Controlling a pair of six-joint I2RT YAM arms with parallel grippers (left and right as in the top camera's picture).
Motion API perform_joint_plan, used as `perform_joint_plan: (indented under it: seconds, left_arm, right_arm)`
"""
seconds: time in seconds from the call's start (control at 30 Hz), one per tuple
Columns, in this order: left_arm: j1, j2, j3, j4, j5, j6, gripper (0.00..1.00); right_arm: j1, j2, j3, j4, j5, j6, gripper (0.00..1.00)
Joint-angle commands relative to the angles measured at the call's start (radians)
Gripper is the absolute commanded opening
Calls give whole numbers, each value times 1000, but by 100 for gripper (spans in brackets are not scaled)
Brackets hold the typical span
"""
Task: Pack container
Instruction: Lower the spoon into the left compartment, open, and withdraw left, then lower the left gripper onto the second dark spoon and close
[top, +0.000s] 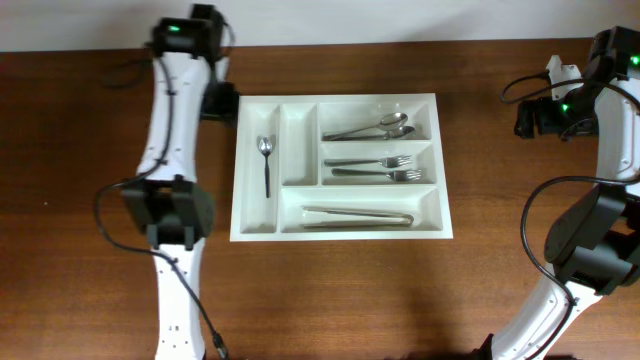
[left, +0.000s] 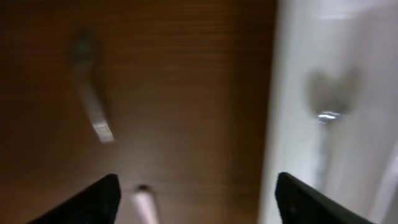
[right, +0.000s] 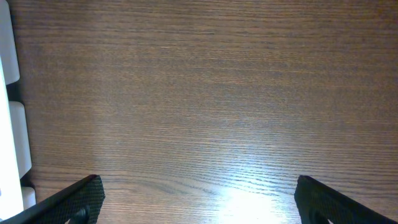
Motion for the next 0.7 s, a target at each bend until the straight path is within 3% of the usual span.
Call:
perform_joint_plan:
  seconds: [0.0,0.33,0.67]
  left_arm:
    - [67,-32,9,-4,-71,30,84]
    - [243,-31,-92,12,40,30,85]
    - [271,-31,-220,187,40,31,86]
  right_arm:
    - [-2,7,-3,3,-9,-10,99]
    - [-2,7,-3,3,-9,-10,99]
    - [-2,7,-3,3,-9,-10,99]
